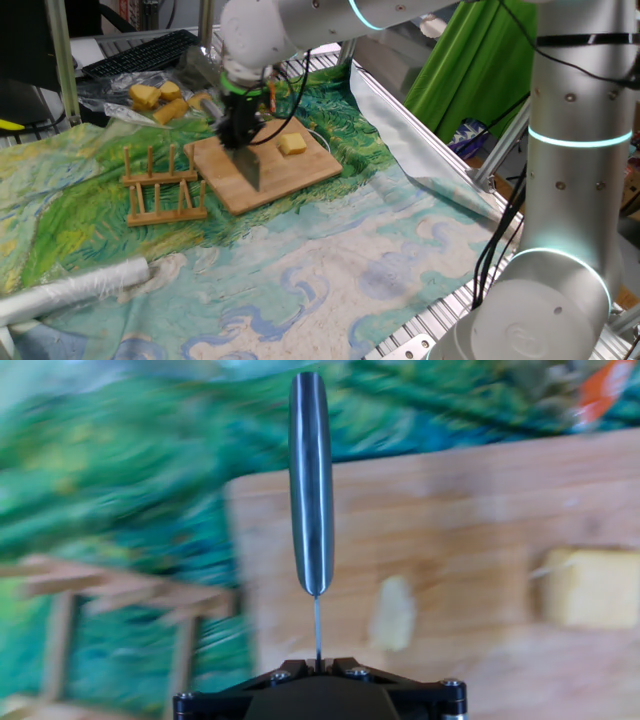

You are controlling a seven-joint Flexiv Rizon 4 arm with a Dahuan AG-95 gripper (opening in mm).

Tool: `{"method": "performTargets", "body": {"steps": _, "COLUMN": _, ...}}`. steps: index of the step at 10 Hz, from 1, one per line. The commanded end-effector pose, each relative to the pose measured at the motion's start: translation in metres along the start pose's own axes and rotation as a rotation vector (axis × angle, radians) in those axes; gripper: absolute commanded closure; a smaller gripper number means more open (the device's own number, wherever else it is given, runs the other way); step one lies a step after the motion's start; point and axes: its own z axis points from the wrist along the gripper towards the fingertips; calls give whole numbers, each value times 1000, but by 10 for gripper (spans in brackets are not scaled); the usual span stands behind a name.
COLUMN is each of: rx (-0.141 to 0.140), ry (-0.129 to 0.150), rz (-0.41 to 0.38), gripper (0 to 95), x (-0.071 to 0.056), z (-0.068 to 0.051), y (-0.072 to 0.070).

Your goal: Chop the potatoes

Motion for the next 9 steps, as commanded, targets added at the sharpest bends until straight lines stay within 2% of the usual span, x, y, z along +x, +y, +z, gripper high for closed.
{"method": "performTargets", "body": {"steps": 1, "rx": -3, "ry": 1, "rz": 2, "gripper": 950, "x": 3, "z": -4, "y": 14}}
{"method": "performTargets", "body": {"steps": 9, "rx": -4, "ry": 1, "rz": -15, "gripper": 950, "x": 2, "z": -4, "y": 11}}
